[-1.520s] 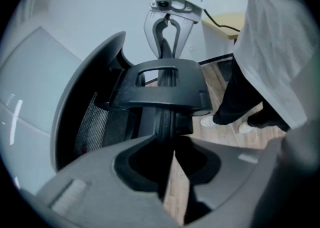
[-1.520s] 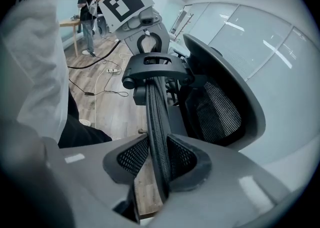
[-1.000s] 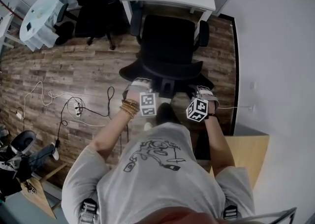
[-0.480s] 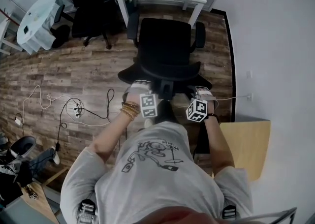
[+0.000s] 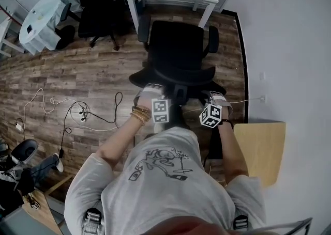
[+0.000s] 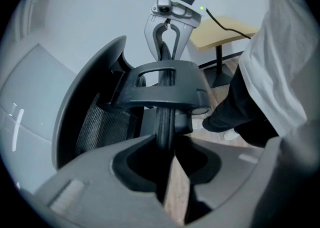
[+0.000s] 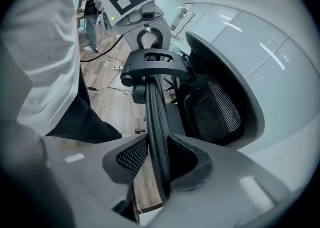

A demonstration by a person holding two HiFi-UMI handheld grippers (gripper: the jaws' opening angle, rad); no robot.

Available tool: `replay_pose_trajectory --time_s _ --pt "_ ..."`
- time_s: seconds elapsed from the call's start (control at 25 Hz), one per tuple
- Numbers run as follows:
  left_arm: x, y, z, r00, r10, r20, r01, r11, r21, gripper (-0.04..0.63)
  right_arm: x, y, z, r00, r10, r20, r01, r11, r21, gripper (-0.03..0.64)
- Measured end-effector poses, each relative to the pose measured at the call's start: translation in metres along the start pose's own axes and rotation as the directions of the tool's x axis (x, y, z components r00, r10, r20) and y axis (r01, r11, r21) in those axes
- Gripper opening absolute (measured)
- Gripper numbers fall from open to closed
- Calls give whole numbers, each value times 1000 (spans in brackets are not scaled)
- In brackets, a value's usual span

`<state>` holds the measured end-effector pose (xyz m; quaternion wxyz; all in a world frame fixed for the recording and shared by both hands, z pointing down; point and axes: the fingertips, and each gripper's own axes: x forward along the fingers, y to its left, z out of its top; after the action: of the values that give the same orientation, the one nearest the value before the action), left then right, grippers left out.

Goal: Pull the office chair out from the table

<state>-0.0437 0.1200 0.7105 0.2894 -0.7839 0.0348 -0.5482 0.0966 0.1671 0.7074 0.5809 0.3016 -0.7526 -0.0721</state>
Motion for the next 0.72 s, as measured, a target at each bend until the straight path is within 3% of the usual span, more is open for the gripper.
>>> replay_pose_trajectory --time_s 0.24,0.32,0.4,0.48,0.6,0.64,0.72 --pt "-35 6 -2 995 80 68 -77 996 -38 126 -21 0 31 999 -8 46 4 995 97 134" --pt "-55 10 0 988 113 107 -102 989 -103 107 -35 0 50 993 -26 112 7 987 162 102" --pt "-80 18 6 970 167 175 -128 969 -213 90 -52 -3 72 977 -54 205 0 967 253 92" --pt "-112 32 14 927 259 272 -160 927 -340 20 -74 -10 98 937 -96 335 -39 927 373 89" --pt "-164 50 23 833 373 408 -110 835 -539 2 -118 -28 145 822 -194 535 -158 825 542 85" --pt "-181 58 25 798 404 447 -56 789 -612 2 -134 -36 158 779 -234 582 -194 792 579 71" --pt "-213 74 27 718 469 515 91 670 -737 2 -163 -51 177 701 -303 645 -256 738 624 61"
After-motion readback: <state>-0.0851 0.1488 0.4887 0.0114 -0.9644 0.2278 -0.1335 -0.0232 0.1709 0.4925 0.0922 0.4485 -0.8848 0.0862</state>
